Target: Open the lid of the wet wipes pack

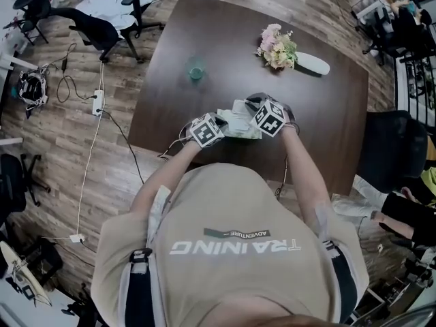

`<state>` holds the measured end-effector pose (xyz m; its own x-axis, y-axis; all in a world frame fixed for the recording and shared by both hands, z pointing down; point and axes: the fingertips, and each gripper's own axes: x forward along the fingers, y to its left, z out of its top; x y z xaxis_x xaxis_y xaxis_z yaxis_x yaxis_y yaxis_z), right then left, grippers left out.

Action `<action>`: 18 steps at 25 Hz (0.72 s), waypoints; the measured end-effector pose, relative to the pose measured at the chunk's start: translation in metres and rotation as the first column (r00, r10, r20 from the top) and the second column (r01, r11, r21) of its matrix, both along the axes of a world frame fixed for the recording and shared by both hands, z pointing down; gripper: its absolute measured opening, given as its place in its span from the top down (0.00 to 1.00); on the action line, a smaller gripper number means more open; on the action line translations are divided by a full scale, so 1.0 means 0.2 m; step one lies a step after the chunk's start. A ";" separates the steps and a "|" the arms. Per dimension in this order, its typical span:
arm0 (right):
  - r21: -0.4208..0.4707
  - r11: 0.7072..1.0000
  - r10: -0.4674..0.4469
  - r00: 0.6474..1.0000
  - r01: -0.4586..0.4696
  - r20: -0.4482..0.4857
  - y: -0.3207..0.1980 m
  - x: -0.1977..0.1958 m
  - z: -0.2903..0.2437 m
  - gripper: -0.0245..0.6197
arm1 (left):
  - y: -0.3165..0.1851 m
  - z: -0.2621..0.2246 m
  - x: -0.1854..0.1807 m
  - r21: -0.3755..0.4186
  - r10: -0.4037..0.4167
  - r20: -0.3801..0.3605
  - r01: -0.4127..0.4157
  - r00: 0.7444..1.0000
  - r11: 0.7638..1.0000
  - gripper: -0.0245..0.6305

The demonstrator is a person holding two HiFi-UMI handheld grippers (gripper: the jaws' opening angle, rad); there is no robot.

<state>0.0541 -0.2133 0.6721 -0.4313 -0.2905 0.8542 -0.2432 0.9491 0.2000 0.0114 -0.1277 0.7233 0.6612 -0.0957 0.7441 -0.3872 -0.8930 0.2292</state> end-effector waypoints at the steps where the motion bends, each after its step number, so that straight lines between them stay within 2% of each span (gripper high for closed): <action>1: -0.006 1.000 -0.001 1.000 0.001 0.002 0.00 0.00 0.00 0.93 | 0.00 0.00 0.00 0.001 0.001 -0.004 -0.001 1.000 1.000 0.95; 18: -0.141 0.989 -0.049 0.999 0.051 0.022 -0.05 0.01 0.10 0.92 | -0.01 0.00 0.01 -0.042 -0.012 0.000 0.012 1.000 0.999 0.95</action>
<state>0.0555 -0.2225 0.6928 -0.4579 -0.1447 0.8772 -0.1971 0.9786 0.0586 0.0127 -0.1287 0.7233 0.6604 -0.0718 0.7475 -0.3974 -0.8780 0.2667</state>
